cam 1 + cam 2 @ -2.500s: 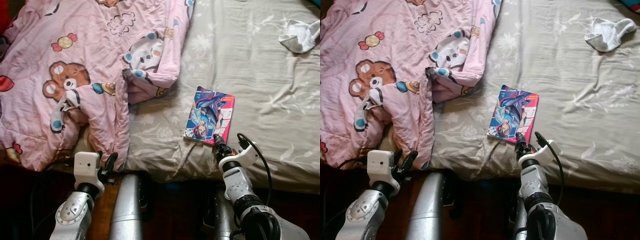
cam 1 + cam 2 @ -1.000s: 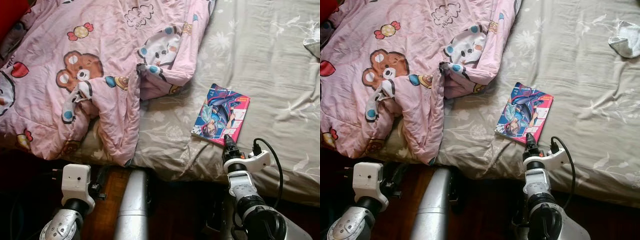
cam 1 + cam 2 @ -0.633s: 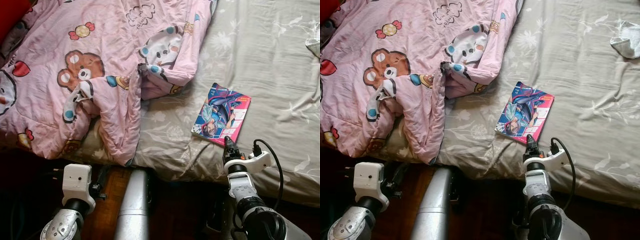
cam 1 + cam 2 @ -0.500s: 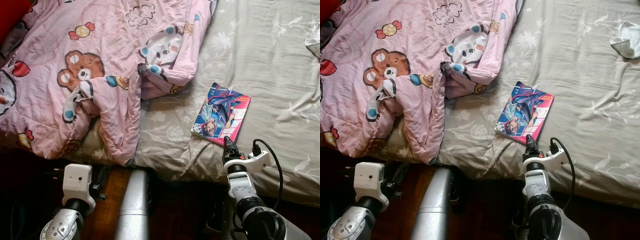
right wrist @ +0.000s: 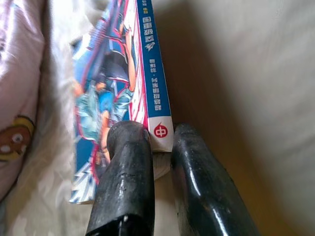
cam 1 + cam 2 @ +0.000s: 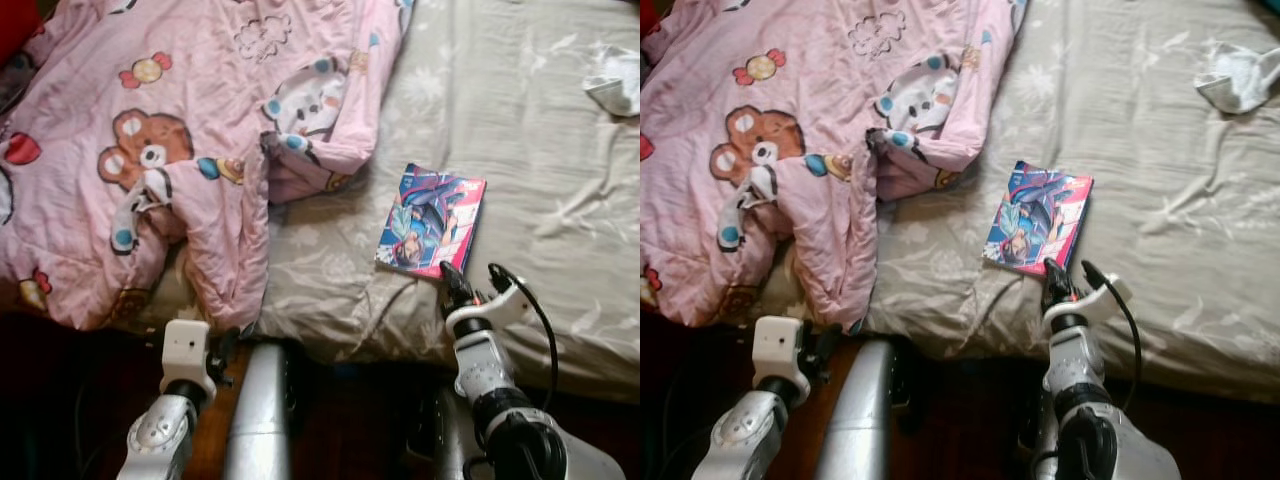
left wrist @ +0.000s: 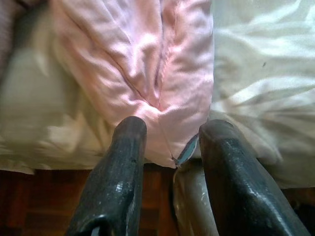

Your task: Clean up the room

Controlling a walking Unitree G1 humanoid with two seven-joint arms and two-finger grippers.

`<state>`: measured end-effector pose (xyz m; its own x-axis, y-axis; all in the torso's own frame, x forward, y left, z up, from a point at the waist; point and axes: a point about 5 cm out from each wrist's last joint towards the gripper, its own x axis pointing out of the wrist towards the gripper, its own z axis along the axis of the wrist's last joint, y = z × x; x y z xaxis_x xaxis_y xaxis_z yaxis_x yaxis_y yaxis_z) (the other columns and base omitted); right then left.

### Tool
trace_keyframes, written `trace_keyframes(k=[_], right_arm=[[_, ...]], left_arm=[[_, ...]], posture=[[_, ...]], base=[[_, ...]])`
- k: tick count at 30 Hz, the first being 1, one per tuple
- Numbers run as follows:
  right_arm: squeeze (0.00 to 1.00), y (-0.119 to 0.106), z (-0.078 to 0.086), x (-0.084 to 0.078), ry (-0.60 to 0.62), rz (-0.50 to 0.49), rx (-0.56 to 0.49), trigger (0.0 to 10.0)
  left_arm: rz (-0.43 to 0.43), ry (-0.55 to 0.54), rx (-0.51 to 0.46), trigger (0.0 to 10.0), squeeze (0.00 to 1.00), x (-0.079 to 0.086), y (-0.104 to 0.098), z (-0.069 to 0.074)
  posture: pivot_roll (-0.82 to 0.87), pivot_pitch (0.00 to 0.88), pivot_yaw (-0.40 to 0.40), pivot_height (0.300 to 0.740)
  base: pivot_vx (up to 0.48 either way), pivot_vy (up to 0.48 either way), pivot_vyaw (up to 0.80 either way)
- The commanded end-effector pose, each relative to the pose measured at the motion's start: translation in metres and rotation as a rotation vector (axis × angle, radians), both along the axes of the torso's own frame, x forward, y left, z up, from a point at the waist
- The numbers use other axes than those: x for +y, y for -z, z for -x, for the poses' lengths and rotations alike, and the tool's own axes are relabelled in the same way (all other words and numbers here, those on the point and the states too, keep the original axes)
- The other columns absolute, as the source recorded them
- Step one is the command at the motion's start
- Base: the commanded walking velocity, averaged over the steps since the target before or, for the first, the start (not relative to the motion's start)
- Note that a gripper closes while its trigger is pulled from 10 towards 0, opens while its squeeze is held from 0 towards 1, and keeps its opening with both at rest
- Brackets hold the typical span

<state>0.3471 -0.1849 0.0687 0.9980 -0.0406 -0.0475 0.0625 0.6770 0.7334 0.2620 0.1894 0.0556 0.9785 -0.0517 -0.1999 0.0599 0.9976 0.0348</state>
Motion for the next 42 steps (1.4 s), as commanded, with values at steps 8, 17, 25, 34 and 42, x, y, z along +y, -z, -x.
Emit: trace_keyframes(k=[8,17,25,34,42], right_arm=[[0.00,0.008,0.011,-0.013,0.003,0.174,0.013,10.0],[0.00,0.030,0.029,-0.011,-0.043,0.358,0.112,10.0],[0.00,0.050,0.042,-0.013,-0.084,0.488,0.265,10.0],[0.00,0.080,0.068,-0.010,-0.169,0.576,0.409,10.0],[0.00,0.077,0.065,-0.002,-0.173,0.583,0.371,10.0]], left_arm=[[0.017,-0.062,0.114,10.0,0.00,0.005,0.037,-0.001],[0.039,-0.102,0.103,10.0,0.00,0.011,0.040,-0.023],[0.041,-0.119,0.158,10.0,0.00,0.012,0.052,-0.020],[0.052,-0.162,0.228,10.0,0.00,0.022,0.063,-0.013],[0.063,-0.175,0.296,10.0,0.00,0.023,0.074,-0.003]], posture=[[0.11,0.181,-0.007,0.612],[0.06,0.090,-0.029,0.612],[0.02,0.054,-0.031,0.626],[0.03,0.030,-0.034,0.661],[0.00,0.001,-0.016,0.701]], base=[[0.000,0.000,0.00],[0.000,0.000,0.00],[0.000,0.000,0.00],[0.000,0.000,0.00],[0.000,0.000,0.00]])
